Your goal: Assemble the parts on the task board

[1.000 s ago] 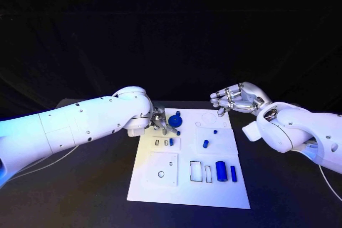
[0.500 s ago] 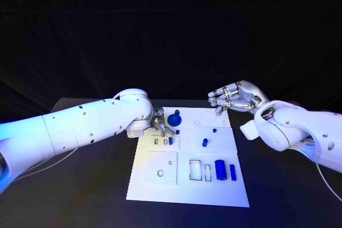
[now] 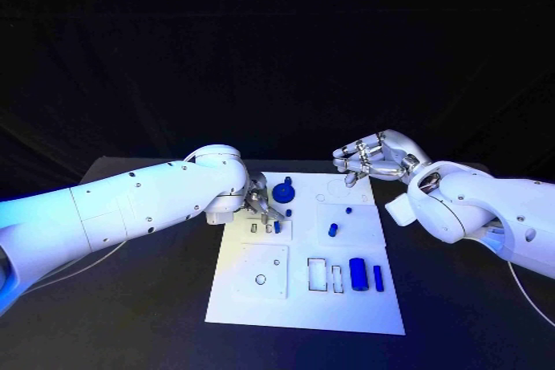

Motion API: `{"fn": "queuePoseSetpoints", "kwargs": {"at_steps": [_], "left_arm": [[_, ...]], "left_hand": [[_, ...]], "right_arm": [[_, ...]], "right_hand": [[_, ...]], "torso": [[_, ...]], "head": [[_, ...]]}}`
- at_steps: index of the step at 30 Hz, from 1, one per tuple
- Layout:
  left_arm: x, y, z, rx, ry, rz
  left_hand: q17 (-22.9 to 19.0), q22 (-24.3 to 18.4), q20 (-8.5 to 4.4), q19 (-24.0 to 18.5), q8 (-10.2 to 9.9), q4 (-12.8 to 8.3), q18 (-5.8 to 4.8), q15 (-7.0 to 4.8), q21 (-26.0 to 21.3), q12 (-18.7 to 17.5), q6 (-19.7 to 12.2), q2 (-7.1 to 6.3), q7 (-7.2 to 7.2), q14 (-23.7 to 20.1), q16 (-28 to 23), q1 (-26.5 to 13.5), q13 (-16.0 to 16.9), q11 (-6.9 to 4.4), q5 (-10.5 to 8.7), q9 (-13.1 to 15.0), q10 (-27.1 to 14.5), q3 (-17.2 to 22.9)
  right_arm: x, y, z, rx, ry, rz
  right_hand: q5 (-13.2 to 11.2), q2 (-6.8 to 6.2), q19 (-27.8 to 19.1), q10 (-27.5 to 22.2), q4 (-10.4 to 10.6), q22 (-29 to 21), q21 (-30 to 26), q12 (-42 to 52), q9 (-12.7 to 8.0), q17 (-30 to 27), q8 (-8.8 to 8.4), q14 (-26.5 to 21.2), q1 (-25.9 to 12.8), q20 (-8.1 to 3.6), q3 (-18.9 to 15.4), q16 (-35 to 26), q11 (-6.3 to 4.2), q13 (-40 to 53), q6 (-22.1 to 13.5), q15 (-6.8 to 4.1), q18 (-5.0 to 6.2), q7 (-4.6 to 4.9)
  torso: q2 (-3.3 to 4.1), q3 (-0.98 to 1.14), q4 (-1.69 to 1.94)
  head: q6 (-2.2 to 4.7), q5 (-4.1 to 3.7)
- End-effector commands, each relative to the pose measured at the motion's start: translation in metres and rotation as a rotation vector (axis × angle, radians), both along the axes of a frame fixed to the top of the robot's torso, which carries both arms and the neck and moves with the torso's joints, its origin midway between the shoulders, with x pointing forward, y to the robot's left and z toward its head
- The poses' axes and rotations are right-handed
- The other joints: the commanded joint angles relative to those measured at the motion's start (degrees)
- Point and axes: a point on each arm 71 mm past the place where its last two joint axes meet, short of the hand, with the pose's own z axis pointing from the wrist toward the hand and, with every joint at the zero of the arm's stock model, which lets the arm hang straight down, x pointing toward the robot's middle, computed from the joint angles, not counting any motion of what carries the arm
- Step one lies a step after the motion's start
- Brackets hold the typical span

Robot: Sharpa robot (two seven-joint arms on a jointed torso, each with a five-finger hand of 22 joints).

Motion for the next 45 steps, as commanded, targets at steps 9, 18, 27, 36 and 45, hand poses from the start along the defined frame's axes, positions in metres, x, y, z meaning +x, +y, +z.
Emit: {"fn": "queuePoseSetpoints", "kwargs": {"at_steps": [9, 18, 27, 36, 45], "left_arm": [[-0.0032, -0.0065, -0.0003, -0.023, 0.016, -0.027], [-0.0024, -0.0083, 0.0016, -0.053, 0.000, -0.013], [-0.0047, -0.0085, 0.0011, -0.050, 0.020, -0.024], [-0.0068, -0.0092, 0.0004, -0.053, 0.041, -0.032], [-0.0090, -0.0107, 0.0000, -0.061, 0.059, -0.033]], "left_hand": [[15.1, 2.2, -0.24, 1.1, 0.5, -0.1, -1.04, -0.34, 0.4, 0.0, -0.3, 0.50, -0.07, 6.0, 0.2, -0.1, 0.2, -0.02, 0.18, 0.3, -0.2, -0.5], [15.1, 2.2, -0.24, 1.1, 0.7, -0.1, -1.03, -0.37, 0.4, 0.3, -0.3, 0.72, -0.13, 6.0, 0.2, 0.3, 0.5, -0.07, 0.20, 0.6, 0.0, -0.5], [15.1, 2.2, -0.25, 1.1, 0.8, -0.2, -1.04, -0.38, 0.5, 0.3, -0.4, 0.79, -0.15, 6.0, 0.2, 0.4, 0.5, -0.08, 0.20, 0.7, 0.0, -0.5], [15.1, 2.4, -0.25, 1.1, 0.9, -0.2, -1.06, -0.41, 0.5, 0.4, -0.4, 0.91, -0.20, 6.0, 0.2, 0.8, 0.6, -0.12, 0.21, 1.0, 0.1, -0.4], [15.1, 2.5, -0.27, 1.1, 1.1, -0.2, -1.07, -0.45, 0.6, 0.5, -0.5, 1.08, -0.25, 6.0, 0.2, 1.4, 0.8, -0.16, 0.23, 1.4, 0.1, -0.3]], "right_arm": [[0.0008, 0.0035, -0.0033, -0.020, 0.014, 0.025], [0.0012, 0.0046, -0.0046, -0.025, 0.018, 0.027], [0.0022, 0.0037, -0.0052, -0.029, 0.021, 0.025], [0.0026, 0.0041, -0.0060, -0.030, 0.024, 0.027], [0.0030, 0.0049, -0.0067, -0.031, 0.027, 0.030]], "right_hand": [[-0.4, 0.41, -0.5, -0.4, -0.1, -0.1, -0.2, -0.3, 0.0, 0.1, 0.29, -0.5, -0.1, 0.06, -0.3, -0.2, 0.02, 0.1, -0.4, -0.05, 0.04, -0.11], [-0.6, 0.47, -0.6, -0.5, -0.1, -0.1, -0.3, -0.3, 0.0, 0.2, 0.31, -0.6, 0.0, 0.09, -0.3, -0.2, 0.03, 0.1, -0.4, -0.03, 0.04, -0.10], [-0.6, 0.49, -0.6, -0.5, -0.1, -0.1, -0.3, -0.3, 0.0, 0.2, 0.32, -0.6, 0.0, 0.10, -0.3, -0.2, 0.04, 0.1, -0.4, -0.02, 0.04, -0.10], [-0.6, 0.52, -0.6, -0.5, -0.1, -0.1, -0.3, -0.3, 0.0, 0.2, 0.34, -0.6, 0.0, 0.11, -0.3, -0.2, 0.05, 0.2, -0.4, -0.01, 0.04, -0.10], [-0.6, 0.57, -0.7, -0.5, 0.0, -0.2, -0.3, -0.3, 0.0, 0.3, 0.37, -0.7, -0.1, 0.14, -0.3, -0.2, 0.07, 0.2, -0.4, 0.02, 0.04, -0.08]], "torso": [[0.12, 0.00, 0.14], [0.16, 0.03, 0.16], [0.22, 0.02, 0.32], [0.27, -0.02, 0.39], [0.29, -0.04, 0.41]], "head": [[-0.23, -0.11], [0.12, -0.25], [0.28, -0.33], [0.16, -0.40], [0.17, -0.42]]}}
